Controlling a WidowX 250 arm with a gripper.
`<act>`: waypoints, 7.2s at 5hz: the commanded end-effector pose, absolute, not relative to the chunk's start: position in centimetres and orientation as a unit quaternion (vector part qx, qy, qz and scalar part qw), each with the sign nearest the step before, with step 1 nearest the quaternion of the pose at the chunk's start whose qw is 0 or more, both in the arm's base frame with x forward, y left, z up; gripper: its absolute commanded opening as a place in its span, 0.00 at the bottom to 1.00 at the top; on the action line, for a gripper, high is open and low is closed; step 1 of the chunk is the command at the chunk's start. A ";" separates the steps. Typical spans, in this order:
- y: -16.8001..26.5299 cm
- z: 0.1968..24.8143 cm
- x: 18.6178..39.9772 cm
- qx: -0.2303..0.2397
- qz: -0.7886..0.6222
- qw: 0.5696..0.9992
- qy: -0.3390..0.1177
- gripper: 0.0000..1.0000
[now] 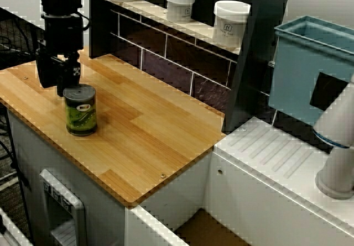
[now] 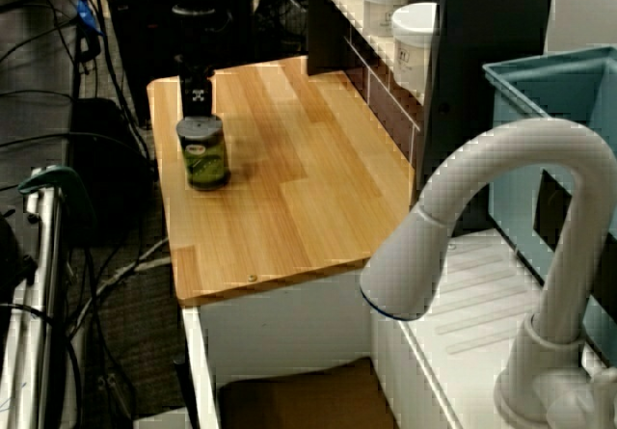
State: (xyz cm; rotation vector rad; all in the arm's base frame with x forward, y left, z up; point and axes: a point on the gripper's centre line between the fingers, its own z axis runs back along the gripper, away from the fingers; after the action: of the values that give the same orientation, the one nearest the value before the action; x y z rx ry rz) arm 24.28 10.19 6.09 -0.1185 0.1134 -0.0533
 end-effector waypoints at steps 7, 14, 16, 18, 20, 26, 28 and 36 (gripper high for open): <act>9.7 6.0 18.9 0.005 -0.174 0.984 -0.049 1.00; 3.7 6.0 25.9 -0.025 -0.217 0.975 -0.043 1.00; 3.3 7.7 28.2 -0.053 -0.224 0.972 -0.040 1.00; 3.6 8.1 29.7 -0.051 -0.248 0.966 -0.058 1.00; 6.7 8.3 28.7 -0.026 -0.247 0.967 -0.057 1.00; 4.9 13.7 26.4 -0.009 -0.516 0.853 -0.080 1.00; 2.2 12.0 27.1 -0.024 -0.519 0.850 -0.086 1.00; -2.0 7.1 33.3 -0.040 -0.527 0.847 -0.057 1.00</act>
State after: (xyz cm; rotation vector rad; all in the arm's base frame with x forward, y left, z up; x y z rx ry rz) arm 32.45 -2.43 5.58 -0.1107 -0.0788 -1.1113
